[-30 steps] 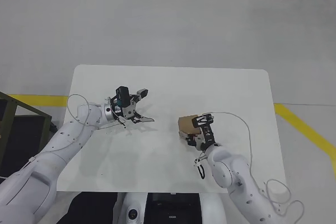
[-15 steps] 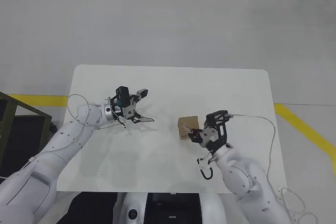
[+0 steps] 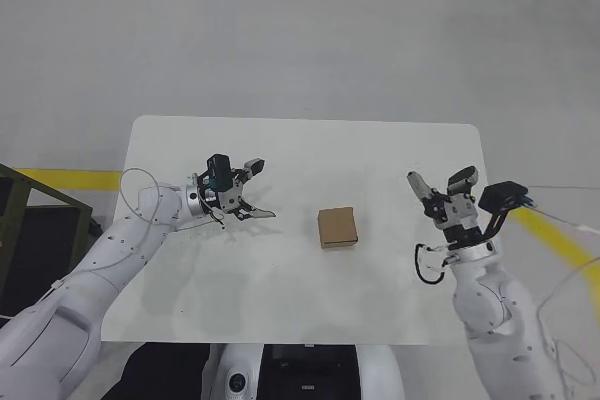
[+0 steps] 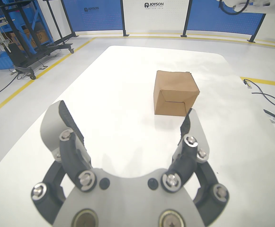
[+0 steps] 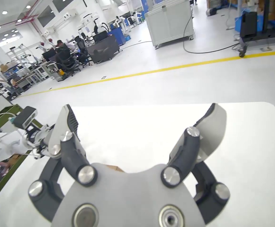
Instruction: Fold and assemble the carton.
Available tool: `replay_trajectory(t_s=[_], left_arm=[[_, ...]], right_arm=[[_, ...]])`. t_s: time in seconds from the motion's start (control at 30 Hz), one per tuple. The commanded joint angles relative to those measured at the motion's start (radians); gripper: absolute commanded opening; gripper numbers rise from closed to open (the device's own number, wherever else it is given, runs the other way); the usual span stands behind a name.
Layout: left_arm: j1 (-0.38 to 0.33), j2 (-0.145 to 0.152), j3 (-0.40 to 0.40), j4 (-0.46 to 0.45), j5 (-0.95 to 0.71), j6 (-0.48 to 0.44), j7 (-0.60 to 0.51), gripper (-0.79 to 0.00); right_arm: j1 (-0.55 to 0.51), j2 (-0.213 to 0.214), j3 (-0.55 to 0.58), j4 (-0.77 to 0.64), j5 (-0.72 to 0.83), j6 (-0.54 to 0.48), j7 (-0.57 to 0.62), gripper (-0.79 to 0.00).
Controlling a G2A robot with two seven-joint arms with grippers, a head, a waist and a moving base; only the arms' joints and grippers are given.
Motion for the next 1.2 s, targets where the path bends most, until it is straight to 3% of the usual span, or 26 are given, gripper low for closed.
replay_trajectory(t_s=[0.0, 0.33, 0.5, 1.17], left_arm=[[0.0, 0.0, 0.0, 0.0, 0.0, 0.0, 0.0, 0.0], [0.0, 0.0, 0.0, 0.0, 0.0, 0.0, 0.0, 0.0], [0.0, 0.0, 0.0, 0.0, 0.0, 0.0, 0.0, 0.0], [0.0, 0.0, 0.0, 0.0, 0.0, 0.0, 0.0, 0.0]], right_arm=[[0.008, 0.001, 0.026, 0.014, -0.002, 0.013, 0.009, 0.0], [0.016, 0.008, 0.115, 0.021, -0.045, 0.068, 0.08, 0.0], [0.022, 0.006, 0.115, 0.012, -0.082, 0.108, 0.095, 0.0], [0.022, 0.006, 0.115, 0.012, -0.082, 0.107, 0.095, -0.001]])
